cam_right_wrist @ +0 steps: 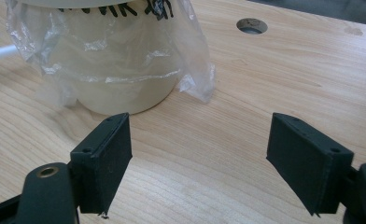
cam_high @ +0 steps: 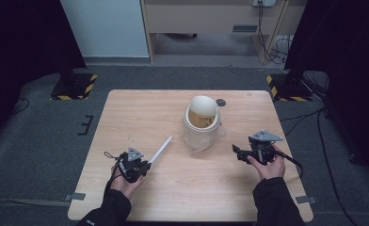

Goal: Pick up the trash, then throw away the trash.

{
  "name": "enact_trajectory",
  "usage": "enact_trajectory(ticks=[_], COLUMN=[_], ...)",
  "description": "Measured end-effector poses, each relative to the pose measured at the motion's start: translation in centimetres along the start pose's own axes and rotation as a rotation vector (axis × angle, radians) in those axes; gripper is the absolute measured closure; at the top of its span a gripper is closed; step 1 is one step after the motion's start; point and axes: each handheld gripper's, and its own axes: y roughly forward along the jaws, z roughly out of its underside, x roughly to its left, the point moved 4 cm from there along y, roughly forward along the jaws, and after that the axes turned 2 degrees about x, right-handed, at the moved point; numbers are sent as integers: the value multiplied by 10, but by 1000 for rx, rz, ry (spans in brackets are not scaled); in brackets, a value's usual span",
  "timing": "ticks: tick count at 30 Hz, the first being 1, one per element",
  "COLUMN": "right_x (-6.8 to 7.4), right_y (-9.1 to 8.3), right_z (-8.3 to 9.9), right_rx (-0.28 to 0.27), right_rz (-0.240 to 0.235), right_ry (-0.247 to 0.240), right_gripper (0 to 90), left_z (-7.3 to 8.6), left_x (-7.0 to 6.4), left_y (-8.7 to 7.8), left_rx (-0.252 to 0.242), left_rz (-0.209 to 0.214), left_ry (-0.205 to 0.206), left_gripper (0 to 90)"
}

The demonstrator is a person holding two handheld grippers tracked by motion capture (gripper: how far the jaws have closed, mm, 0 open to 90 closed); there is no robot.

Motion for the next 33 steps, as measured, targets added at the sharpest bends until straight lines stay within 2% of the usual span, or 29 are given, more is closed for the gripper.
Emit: enact_trajectory(ticks=[1,2,3,4,5,6,7,9,10,11,12,13,15,16,17,18,22,25,33], right_x=[0,0,0,0,1,1,1,1,1,3,3,4,5,5,6,6,8,9,7], right_y=[0,0,-1,-1,-2,-2,-3,-4,-4,-7,-7,-9,-11,-12,-14,-15,-21,-29,-49], right_z=[0,0,-1,-2,-2,-2,-4,-6,-6,-7,-8,-10,-13,-14,-16,-18,-25,-34,-53], right_rx=[-3,-3,-8,-9,-15,-15,-27,-37,-37,-39,-46,-56,-67,-77,-87,-96,-129,-177,-242], right_rz=[-4,-4,-6,-5,-6,-6,-12,-13,-13,-25,-30,-34,-40,-41,-45,-49,-55,-68,-95], right_ry=[0,0,1,0,5,5,7,3,3,12,16,19,18,18,22,28,32,41,55], right_gripper=[219,219,219,219,219,219,219,219,219,234,235,236,239,239,239,239,239,239,243], left_z=[-5,-5,-11,-13,-14,-14,-17,-20,-20,-24,-24,-28,-31,-31,-34,-34,-41,-44,-55], left_x=[-1,-1,-2,-3,-4,-4,-5,-6,-6,-8,-8,-10,-12,-12,-14,-14,-20,-26,-40], left_y=[-6,-6,-14,-18,-22,-22,-27,-34,-34,-43,-43,-51,-58,-58,-65,-65,-76,-81,-88], left_rx=[-55,-55,-110,-139,-159,-159,-196,-238,-238,-290,-290,-335,-373,-373,-405,-405,-463,-490,-535], left_rz=[6,6,8,7,9,9,9,11,11,9,9,7,7,7,10,10,23,35,68], left_ry=[-2,-2,3,8,10,10,11,11,11,14,14,22,29,29,32,32,46,58,86], left_gripper=[790,790,790,790,790,790,790,790,790,790,790,790,790,790,790,790,790,790,790])
